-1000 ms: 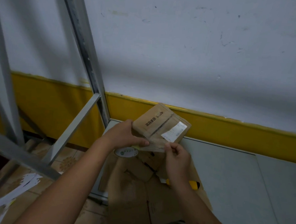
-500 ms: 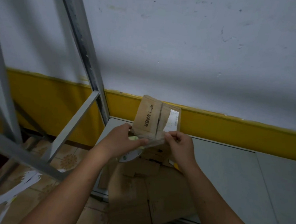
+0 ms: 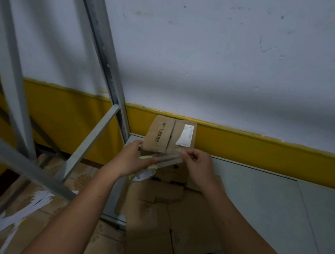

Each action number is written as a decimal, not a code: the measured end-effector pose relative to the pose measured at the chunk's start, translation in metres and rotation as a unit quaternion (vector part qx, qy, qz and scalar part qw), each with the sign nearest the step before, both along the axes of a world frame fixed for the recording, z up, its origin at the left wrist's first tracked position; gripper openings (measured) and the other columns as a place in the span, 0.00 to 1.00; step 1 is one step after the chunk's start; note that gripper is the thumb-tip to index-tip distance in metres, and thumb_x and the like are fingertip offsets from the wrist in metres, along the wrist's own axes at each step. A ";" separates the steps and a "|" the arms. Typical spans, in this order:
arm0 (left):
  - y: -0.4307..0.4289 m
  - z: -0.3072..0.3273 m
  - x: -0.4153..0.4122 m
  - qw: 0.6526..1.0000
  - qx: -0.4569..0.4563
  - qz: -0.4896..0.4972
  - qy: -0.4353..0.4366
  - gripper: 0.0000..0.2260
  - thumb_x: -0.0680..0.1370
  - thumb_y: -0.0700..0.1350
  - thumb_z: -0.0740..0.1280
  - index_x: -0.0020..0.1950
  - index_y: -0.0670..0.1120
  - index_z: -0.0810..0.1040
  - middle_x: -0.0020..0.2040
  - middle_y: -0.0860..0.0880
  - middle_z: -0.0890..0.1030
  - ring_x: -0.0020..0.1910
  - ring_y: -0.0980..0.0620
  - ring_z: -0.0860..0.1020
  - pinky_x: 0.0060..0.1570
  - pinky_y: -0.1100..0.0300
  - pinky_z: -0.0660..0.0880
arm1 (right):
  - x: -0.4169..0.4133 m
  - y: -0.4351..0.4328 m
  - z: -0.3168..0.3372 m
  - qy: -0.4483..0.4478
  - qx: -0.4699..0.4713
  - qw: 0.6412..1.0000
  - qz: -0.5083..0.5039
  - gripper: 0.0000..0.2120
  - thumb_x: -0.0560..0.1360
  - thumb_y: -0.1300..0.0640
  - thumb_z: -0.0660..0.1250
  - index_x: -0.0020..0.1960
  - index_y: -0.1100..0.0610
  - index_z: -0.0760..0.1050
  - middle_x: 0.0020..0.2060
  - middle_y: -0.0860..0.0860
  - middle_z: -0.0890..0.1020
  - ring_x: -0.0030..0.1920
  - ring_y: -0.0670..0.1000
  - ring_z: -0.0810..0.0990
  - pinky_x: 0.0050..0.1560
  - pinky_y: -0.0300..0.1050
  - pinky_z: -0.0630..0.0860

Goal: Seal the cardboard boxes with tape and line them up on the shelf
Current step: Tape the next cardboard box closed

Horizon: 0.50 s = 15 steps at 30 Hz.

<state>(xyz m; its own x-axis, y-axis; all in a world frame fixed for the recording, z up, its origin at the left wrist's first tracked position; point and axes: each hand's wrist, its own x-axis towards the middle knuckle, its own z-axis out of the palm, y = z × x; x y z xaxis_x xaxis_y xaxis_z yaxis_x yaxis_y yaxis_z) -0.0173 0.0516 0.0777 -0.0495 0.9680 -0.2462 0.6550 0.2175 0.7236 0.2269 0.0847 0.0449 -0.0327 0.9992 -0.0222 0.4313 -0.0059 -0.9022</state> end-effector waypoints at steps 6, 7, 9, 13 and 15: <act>-0.017 0.001 -0.001 0.998 0.036 0.034 0.031 0.20 0.72 0.66 0.77 0.50 0.53 0.79 0.43 0.53 0.80 0.41 0.54 0.79 0.37 0.56 0.74 | 0.003 -0.015 0.002 0.033 0.031 0.999 -0.011 0.04 0.80 0.54 0.71 0.49 0.48 0.85 0.42 0.43 0.85 0.46 0.37 0.81 0.43 0.28 0.74; -0.018 -0.001 -0.004 0.999 0.032 0.002 0.025 0.20 0.72 0.68 0.75 0.43 0.51 0.81 0.36 0.53 0.80 0.34 0.54 0.77 0.33 0.54 0.72 | 0.003 -0.016 0.004 0.034 0.036 0.999 -0.011 0.05 0.80 0.55 0.71 0.48 0.48 0.84 0.42 0.42 0.85 0.46 0.37 0.81 0.43 0.27 0.74; -0.022 -0.002 -0.010 0.996 0.016 -0.076 -0.033 0.28 0.74 0.71 0.72 0.33 0.47 0.79 0.27 0.52 0.73 0.27 0.54 0.71 0.30 0.54 0.65 | 0.004 -0.018 0.006 0.023 0.054 0.998 -0.026 0.05 0.80 0.56 0.71 0.48 0.48 0.84 0.42 0.41 0.84 0.46 0.37 0.81 0.42 0.26 0.73; -0.028 -0.010 -0.017 0.954 0.017 -0.081 -0.286 0.35 0.75 0.67 0.74 0.39 0.32 0.76 0.33 0.37 0.75 0.33 0.44 0.72 0.36 0.53 0.66 | 0.008 -0.016 0.013 0.006 0.077 0.996 -0.042 0.04 0.80 0.54 0.71 0.50 0.50 0.85 0.42 0.42 0.84 0.46 0.38 0.81 0.42 0.28 0.74; -0.031 -0.014 -0.017 0.938 0.028 -0.066 -0.339 0.37 0.73 0.66 0.77 0.40 0.30 0.74 0.34 0.37 0.74 0.34 0.43 0.71 0.35 0.54 0.66 | 0.011 -0.014 0.020 0.028 0.053 0.997 -0.044 0.05 0.80 0.55 0.71 0.50 0.51 0.85 0.43 0.42 0.85 0.46 0.38 0.81 0.44 0.29 0.75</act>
